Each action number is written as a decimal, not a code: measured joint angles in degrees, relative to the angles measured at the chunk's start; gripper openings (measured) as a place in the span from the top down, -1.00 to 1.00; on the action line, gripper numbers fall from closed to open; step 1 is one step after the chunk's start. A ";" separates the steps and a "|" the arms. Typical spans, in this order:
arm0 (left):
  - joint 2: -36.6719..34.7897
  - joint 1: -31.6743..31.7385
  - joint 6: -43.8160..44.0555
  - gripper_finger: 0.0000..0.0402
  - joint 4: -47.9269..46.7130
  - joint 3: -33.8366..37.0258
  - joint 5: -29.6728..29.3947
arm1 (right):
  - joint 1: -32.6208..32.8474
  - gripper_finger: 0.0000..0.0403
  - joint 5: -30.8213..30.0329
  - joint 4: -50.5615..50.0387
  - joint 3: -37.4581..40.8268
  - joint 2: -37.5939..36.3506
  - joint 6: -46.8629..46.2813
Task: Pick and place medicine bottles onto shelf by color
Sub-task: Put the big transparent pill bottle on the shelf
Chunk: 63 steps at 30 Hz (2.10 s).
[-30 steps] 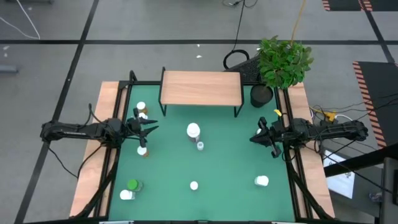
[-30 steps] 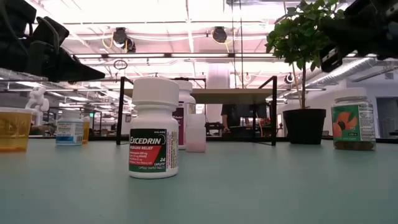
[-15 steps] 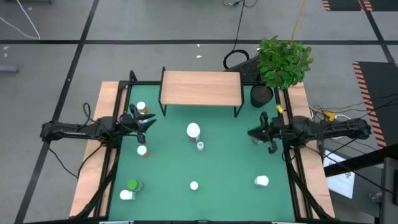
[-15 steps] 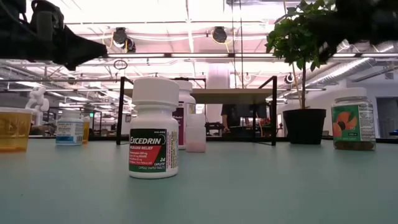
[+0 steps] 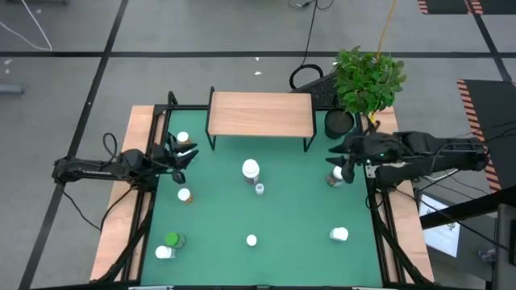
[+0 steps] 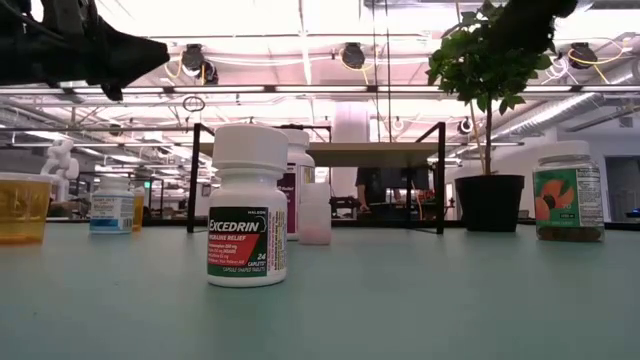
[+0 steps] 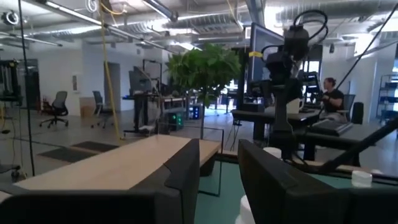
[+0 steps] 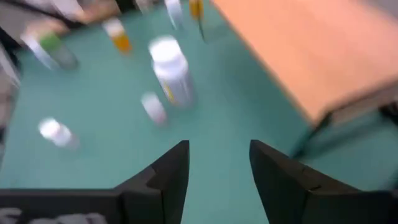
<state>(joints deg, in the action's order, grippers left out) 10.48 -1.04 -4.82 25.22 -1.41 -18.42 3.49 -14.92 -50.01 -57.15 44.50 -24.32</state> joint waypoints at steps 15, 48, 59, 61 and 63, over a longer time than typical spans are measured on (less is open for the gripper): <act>0.20 0.06 -12.13 0.44 0.21 0.01 -0.21 | -0.85 -0.14 8.85 -19.59 -3.47 13.71 -1.98; 1.25 0.07 -3.12 0.44 -9.07 0.00 -4.72 | -2.80 -0.10 6.05 -17.95 7.47 14.81 -7.58; 1.25 0.07 -8.73 0.44 -7.22 0.00 -5.74 | -2.80 -0.08 7.62 -17.09 -13.87 23.33 -0.27; 1.25 0.07 -9.77 0.44 -7.03 0.00 -5.85 | -2.82 -0.08 7.58 -17.68 -20.47 28.63 3.80; 1.25 0.11 -10.32 0.44 -6.99 0.00 -6.21 | -3.49 -0.08 7.61 -19.85 -28.55 34.90 9.10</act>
<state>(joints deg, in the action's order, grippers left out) 11.73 -0.93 -15.14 18.23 -1.41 -24.63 0.00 -7.31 -69.87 -85.70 79.40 -15.22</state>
